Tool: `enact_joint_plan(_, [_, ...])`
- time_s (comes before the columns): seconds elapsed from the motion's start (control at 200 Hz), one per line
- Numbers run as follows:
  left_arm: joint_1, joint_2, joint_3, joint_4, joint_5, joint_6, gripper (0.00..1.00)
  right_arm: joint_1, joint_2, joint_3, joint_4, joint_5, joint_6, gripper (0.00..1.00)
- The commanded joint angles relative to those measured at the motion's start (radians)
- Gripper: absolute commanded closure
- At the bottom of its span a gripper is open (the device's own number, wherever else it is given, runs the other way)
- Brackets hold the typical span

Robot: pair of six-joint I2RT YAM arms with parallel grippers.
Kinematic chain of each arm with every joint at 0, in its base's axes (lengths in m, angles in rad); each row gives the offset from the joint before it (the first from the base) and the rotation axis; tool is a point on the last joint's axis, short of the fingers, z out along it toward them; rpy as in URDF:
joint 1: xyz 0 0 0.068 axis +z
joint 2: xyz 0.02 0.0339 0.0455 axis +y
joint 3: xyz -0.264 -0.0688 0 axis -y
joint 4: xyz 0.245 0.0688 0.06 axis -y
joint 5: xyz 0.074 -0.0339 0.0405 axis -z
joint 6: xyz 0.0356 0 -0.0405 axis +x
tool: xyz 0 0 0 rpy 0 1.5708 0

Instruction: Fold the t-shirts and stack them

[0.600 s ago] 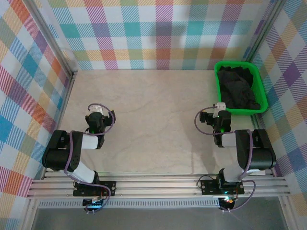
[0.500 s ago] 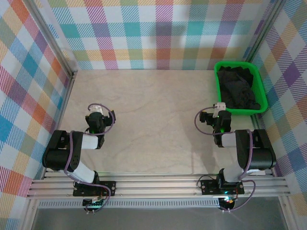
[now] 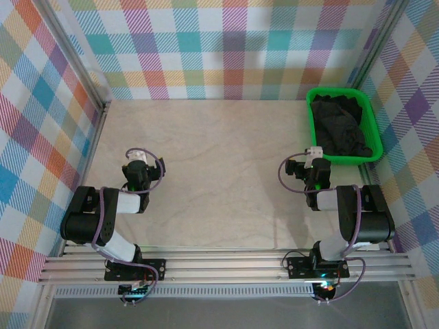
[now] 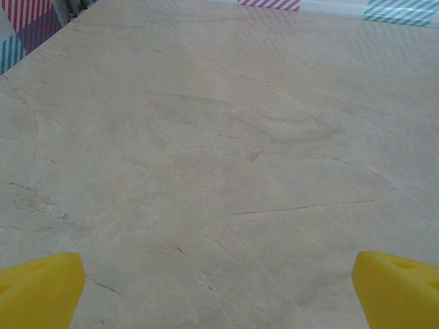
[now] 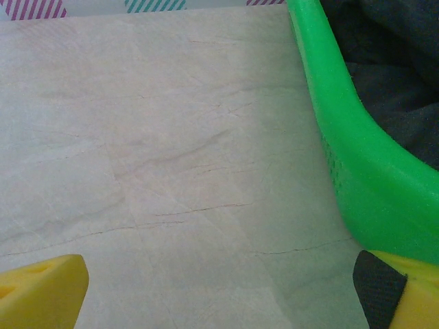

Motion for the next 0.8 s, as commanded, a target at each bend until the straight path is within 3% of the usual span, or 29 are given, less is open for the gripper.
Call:
enact_joint_plan(0.0, [-0.004, 0.0, 0.004, 0.005, 0.008, 0.019, 0.0, -0.004, -0.02, 0.004, 0.043, -0.031, 0.009, 0.0])
enact_joint_plan(0.07, [-0.005, -0.027, 0.011, -0.016, 0.009, 0.022, 0.0, 0.01, -0.067, 0.006, 0.013, -0.001, -0.001, 0.0])
enact_joint_plan(0.165, [-0.043, -0.19, 0.093, -0.279, -0.082, 0.035, 0.0, 0.074, -0.222, 0.068, -0.187, 0.121, -0.035, 0.0])
enact_joint_plan(0.23, [-0.085, -0.29, 0.116, -0.291, -0.119, 0.044, 0.0, 0.111, -0.346, 0.165, -0.4, 0.209, 0.014, 0.0])
enact_joint_plan(0.3, [-0.126, -0.347, 0.21, -0.365, -0.145, 0.014, 0.0, 0.103, -0.41, 0.374, -0.75, 0.225, 0.208, 0.0])
enact_joint_plan(0.365, [-0.123, -0.332, 0.427, -0.704, -0.193, -0.244, 0.0, 0.081, -0.378, 0.586, -1.022, 0.078, 0.245, 0.0])
enact_joint_plan(0.425, [-0.087, -0.26, 0.724, -1.315, -0.147, -0.525, 0.0, 0.065, -0.319, 0.692, -1.099, 0.084, 0.327, 0.0])
enact_joint_plan(0.46, [-0.078, -0.201, 0.82, -1.428, -0.137, -0.603, 0.0, 0.034, -0.287, 0.747, -1.128, 0.035, 0.333, 0.0])
enact_joint_plan(0.505, [-0.044, -0.147, 0.89, -1.434, 0.066, -0.589, 0.0, 0.004, -0.233, 0.84, -1.198, 0.06, 0.362, 0.0])
enact_joint_plan(0.54, [-0.045, -0.119, 0.931, -1.423, 0.148, -0.595, 0.0, -0.016, -0.189, 0.914, -1.257, 0.104, 0.393, 0.01])
enact_joint_plan(0.635, [-0.13, -0.122, 0.998, -1.342, 0.247, -0.543, 0.0, -0.088, -0.061, 1.076, -1.35, 0.116, 0.445, 0.04])
enact_joint_plan(0.795, [-0.263, -0.101, 1.109, -1.376, 0.338, -0.528, 0.04, -0.193, 0.192, 1.311, -1.481, 0.076, 0.501, 0.05])
